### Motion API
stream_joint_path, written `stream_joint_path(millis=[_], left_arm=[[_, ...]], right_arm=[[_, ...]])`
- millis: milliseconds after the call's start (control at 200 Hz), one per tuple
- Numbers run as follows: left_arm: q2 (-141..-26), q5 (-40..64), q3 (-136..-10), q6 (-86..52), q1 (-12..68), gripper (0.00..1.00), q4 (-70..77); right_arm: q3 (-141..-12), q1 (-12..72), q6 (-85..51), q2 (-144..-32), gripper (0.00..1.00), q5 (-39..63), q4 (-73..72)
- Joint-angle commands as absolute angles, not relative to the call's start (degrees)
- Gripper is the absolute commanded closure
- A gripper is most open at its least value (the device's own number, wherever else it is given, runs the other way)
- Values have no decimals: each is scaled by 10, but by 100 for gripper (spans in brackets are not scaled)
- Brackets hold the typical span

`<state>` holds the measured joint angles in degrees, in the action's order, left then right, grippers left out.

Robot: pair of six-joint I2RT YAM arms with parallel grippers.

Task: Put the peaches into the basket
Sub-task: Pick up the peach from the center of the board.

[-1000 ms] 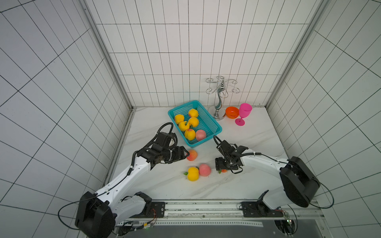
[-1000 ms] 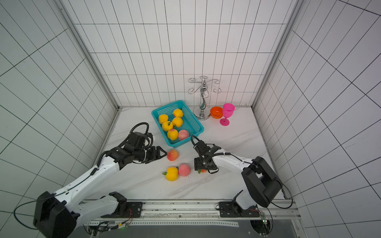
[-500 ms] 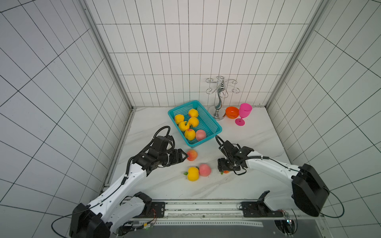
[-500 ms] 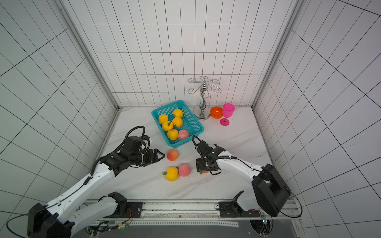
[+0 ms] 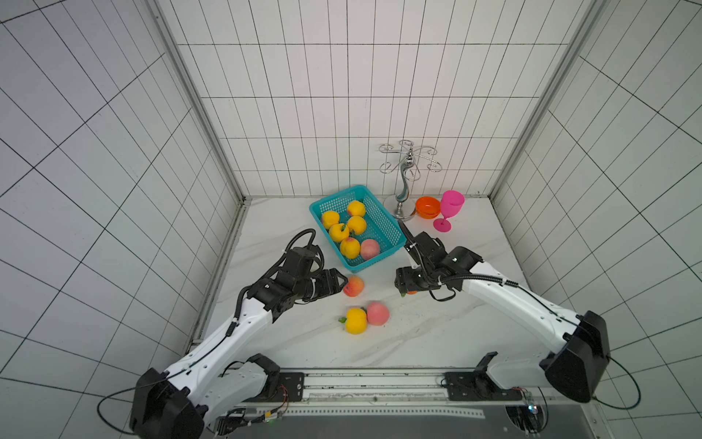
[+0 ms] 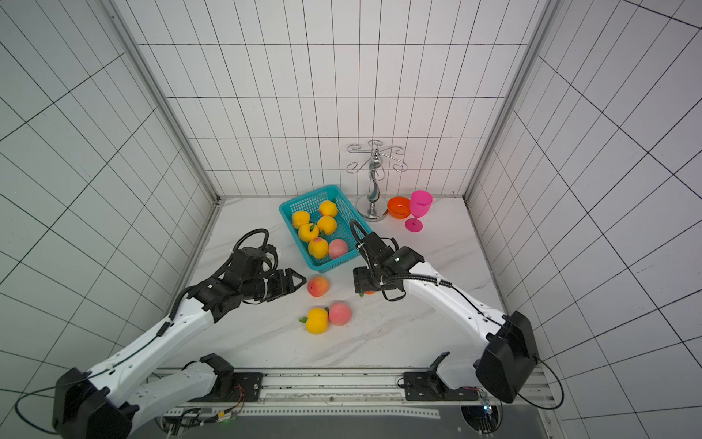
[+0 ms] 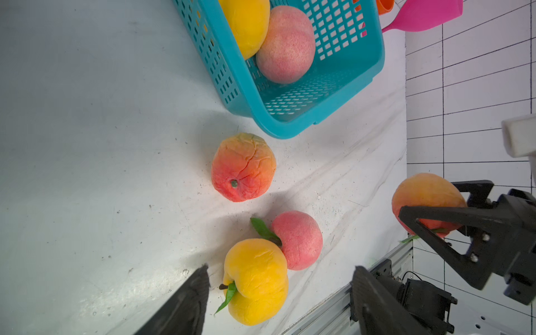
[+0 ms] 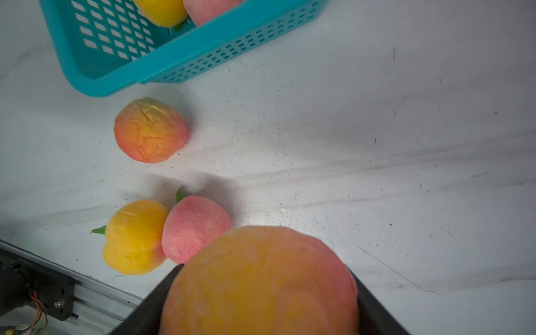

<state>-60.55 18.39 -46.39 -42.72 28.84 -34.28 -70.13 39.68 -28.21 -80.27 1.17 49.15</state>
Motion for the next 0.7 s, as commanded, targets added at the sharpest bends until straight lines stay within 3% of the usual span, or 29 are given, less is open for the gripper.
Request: stream_joint_path(millis=[0,210,695], left_arm=[[-632,158,-511,-442,290,24,-344],[-647,120,-563,-462,297,24,-380],[-729,81,-668,-394,285,22,-402]], right_arm=[[-775,370,-208,-847,41,44,513],[-895,343,-116,-938,41,69,503],[-1068,325,-91,-1118,41,104,470]])
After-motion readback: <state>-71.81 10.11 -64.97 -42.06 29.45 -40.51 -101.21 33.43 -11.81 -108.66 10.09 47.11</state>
